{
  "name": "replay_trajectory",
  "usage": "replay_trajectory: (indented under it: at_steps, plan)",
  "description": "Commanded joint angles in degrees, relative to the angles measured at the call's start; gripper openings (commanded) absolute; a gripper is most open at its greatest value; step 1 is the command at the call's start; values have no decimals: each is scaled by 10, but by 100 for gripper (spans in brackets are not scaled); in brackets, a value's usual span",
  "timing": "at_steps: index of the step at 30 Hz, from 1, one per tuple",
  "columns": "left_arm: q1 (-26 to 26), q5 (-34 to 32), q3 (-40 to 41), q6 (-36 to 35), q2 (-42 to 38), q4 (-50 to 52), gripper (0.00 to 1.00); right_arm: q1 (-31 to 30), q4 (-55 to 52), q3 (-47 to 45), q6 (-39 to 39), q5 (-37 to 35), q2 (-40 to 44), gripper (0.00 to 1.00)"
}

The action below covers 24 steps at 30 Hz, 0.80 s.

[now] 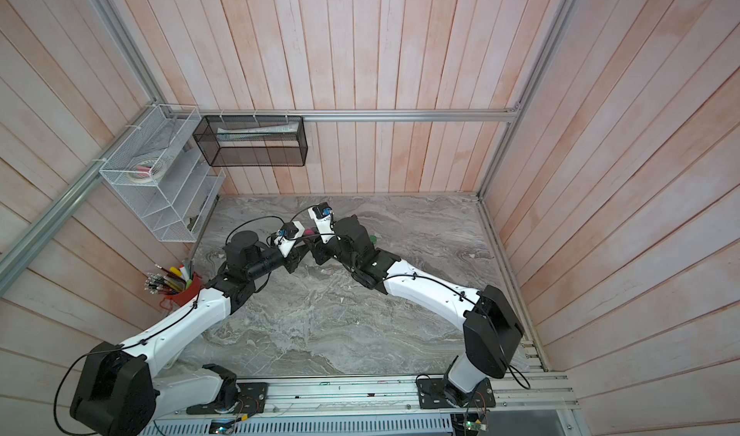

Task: Close the paint jar lid
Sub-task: Screw the lid onto the paint jar.

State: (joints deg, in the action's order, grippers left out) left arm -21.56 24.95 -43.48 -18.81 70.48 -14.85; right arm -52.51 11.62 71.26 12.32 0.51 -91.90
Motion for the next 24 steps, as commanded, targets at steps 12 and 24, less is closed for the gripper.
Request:
replay_trajectory:
  at_steps: [12, 24]
  plan:
    - [-4, -60, -22, 15, -2, -46, 31, -34, -18, -21, 54, -103, -7, 65]
    - [16, 42, -20, 10, 36, -49, 31, 40, 9, -156, -1, 68, 155, 84]
